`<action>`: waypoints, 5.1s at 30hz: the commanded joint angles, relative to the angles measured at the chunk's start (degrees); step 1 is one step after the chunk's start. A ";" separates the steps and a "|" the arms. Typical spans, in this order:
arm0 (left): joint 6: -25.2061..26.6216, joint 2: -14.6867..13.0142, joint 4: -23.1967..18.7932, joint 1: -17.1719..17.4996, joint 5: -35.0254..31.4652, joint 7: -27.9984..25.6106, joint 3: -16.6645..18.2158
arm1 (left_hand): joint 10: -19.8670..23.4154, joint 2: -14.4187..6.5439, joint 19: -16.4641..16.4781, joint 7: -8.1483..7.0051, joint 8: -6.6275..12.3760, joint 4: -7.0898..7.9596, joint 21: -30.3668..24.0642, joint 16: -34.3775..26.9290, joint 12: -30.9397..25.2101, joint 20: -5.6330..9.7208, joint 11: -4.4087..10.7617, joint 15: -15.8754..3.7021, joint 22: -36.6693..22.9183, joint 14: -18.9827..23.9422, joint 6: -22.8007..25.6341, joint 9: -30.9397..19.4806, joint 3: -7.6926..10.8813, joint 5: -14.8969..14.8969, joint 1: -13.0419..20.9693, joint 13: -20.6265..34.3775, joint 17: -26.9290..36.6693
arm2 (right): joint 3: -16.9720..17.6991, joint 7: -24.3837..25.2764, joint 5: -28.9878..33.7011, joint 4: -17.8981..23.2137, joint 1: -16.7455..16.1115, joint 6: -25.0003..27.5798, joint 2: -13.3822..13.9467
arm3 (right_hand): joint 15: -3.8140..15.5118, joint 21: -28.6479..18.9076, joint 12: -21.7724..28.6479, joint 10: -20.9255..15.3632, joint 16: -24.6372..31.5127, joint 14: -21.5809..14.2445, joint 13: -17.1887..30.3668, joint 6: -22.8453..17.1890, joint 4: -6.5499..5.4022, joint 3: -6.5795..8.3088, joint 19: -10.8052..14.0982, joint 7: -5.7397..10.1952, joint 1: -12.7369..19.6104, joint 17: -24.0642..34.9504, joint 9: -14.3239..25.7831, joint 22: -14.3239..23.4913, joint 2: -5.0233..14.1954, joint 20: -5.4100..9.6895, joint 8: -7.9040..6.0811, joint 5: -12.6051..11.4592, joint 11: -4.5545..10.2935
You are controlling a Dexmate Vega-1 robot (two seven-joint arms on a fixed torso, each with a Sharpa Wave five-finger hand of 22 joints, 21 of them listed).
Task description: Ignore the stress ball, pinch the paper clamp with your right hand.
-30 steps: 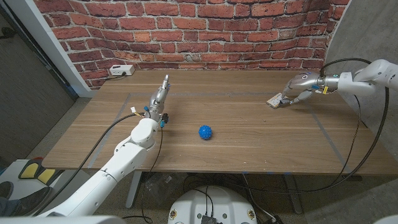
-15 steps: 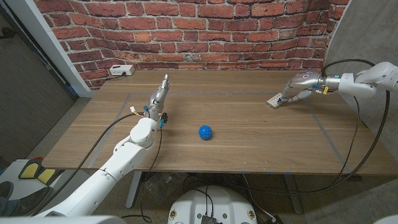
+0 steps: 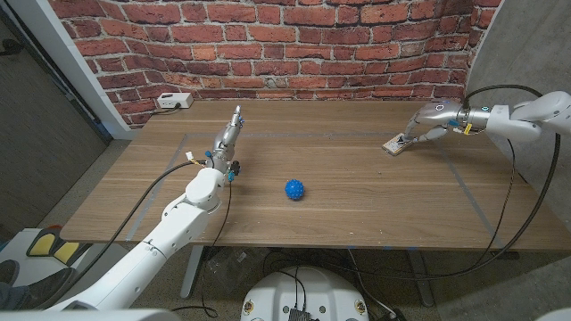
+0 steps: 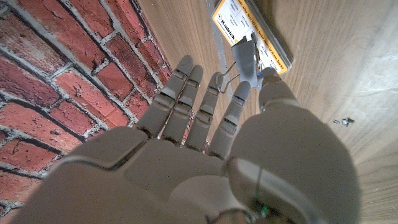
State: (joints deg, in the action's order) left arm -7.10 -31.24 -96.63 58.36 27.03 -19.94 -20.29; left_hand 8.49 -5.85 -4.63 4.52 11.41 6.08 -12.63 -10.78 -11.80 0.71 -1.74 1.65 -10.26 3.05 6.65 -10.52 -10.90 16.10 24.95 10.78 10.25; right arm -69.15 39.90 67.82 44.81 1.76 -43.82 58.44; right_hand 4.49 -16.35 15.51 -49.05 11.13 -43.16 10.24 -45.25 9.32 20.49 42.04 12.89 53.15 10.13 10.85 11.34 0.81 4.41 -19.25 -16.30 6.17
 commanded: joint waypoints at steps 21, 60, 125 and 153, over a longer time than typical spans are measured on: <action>-1.14 -0.70 0.31 0.05 0.39 1.10 0.55 | -0.15 -0.26 -0.46 -0.15 -0.12 0.07 0.38 0.08 0.27 -0.11 0.19 -0.30 -0.20 -0.27 0.26 -0.18 -0.48 -0.08 0.04 0.12 0.20 | 13.87 -7.83 -2.45 12.69 -9.29 -0.06 5.24 | 7.49 -0.76 1.31 -17.39 -0.25 -5.67 0.60 -3.01 -0.33 1.60 1.37 -0.08 3.32 -0.03 0.01 0.12 0.66 1.80 1.84 1.92 6.05; -0.85 -0.54 0.14 0.20 0.20 0.84 0.24 | -0.13 -0.39 -0.48 -0.16 -0.10 0.08 0.50 0.09 0.23 -0.09 0.22 -0.32 -0.21 -0.33 0.28 -0.18 -0.79 -0.13 0.18 0.12 0.20 | 20.67 -14.70 -3.61 15.93 -14.25 1.05 6.00 | 8.46 0.29 -1.36 -24.16 -0.80 -13.92 0.37 -6.49 -1.19 2.26 -1.82 -0.28 6.00 0.01 0.08 0.36 1.49 4.87 5.90 3.42 5.93; 0.26 -0.44 -2.39 2.36 -0.50 -1.37 0.13 | -0.33 -0.67 -0.52 -0.44 -0.10 0.08 0.60 0.11 0.25 -0.96 0.50 -0.45 -0.25 -0.46 0.26 -0.19 -1.29 -0.26 0.47 0.12 0.20 | 13.96 -20.11 -3.07 5.93 -8.47 -0.24 1.76 | 7.32 0.96 -5.27 -9.84 -1.45 -6.93 0.45 1.44 -3.45 -1.07 -3.58 -0.05 -2.51 0.01 0.34 0.23 -2.29 0.72 8.35 3.94 6.19; 0.39 0.16 -3.03 3.84 -0.69 -3.05 0.46 | -0.35 -0.80 -0.57 -0.39 -0.07 0.07 0.61 0.12 0.22 -0.98 0.39 -0.46 -0.27 -0.51 0.32 -0.20 -1.46 -0.32 0.63 0.12 0.20 | -0.70 -10.18 5.98 -4.00 4.54 -2.34 -4.45 | 6.26 1.54 -5.36 2.85 -1.41 2.79 0.42 8.85 -2.89 -2.52 -4.84 -0.11 -4.05 0.39 0.44 0.23 -3.67 0.52 8.52 2.10 6.25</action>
State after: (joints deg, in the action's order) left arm -6.62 -31.44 -100.03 62.19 26.38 -22.80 -19.85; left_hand 8.18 -6.46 -4.93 4.52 11.41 6.00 -12.19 -10.78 -11.80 -0.01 -1.42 1.33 -10.25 2.73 6.65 -10.52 -11.92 15.88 25.55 10.78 10.25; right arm -65.04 27.90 71.95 42.95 2.33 -46.18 55.37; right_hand 4.06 -14.97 10.09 -46.88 9.72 -41.00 10.53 -37.02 6.55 18.16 37.59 12.70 49.45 10.29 11.07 11.46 -3.00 3.69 -10.98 -13.82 12.51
